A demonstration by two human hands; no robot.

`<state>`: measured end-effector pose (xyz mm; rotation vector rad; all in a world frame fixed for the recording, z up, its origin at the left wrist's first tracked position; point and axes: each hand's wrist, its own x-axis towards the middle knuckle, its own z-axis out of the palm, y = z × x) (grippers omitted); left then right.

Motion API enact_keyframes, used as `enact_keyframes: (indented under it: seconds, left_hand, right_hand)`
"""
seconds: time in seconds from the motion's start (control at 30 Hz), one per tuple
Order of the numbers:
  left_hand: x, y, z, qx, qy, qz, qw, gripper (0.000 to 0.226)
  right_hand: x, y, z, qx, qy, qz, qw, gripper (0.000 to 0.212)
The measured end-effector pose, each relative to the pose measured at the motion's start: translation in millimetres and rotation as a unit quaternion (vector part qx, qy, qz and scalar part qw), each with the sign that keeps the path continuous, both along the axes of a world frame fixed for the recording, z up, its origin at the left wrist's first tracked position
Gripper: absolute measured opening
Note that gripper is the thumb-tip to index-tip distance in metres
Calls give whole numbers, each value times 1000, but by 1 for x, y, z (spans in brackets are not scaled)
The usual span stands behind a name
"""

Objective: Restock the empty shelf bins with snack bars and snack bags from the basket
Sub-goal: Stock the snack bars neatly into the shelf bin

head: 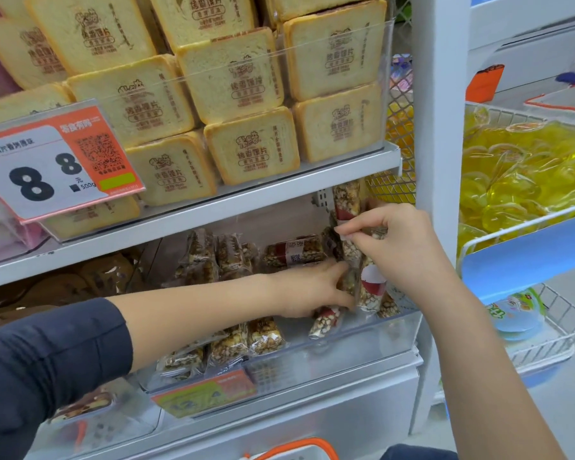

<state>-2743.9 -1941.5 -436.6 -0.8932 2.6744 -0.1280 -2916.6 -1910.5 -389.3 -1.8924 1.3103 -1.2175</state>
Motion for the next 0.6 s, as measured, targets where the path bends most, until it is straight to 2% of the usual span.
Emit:
enact_keyframes:
  seconds: [0.07,0.1,0.2,0.27,0.33,0.4,0.47,0.53,0.6]
  left_hand:
    - [-4,-5,4,-29,31,-25,999,44]
    - [-7,-8,10,-14,43,-23,999,42]
    - [-11,-14,30,120,105,44,986,34]
    - [-14,-14,39,198,139,93,966,38]
    - [-15,-11,47,268,153,135,942,28]
    - [-15,-9,50,333,126,168,919,20]
    - [-10,-9,46,352,46,187,916,20]
    - [-1,-12,35,316,-78,211,922,29]
    - [6,-16,26,263,-138,238,925,50]
  right_hand:
    - [-1,-1,0,1,-1,2,1000,20]
    - [-2,-1,0,2,-3,5,1000,20]
    - [-3,-2,-1,-3,-7,8,1000,20]
    - [-4,-2,0,-2,-5,10,1000,20]
    - [-4,-1,1,-4,-1,10,1000,20]
    - [-4,-1,1,-6,5,6,1000,19]
    - [-3,0,2,-3,7,5,1000,17]
    - [-2,0,1,-1,1,4,1000,16]
    - [-2,1,1,0,-4,6,1000,16]
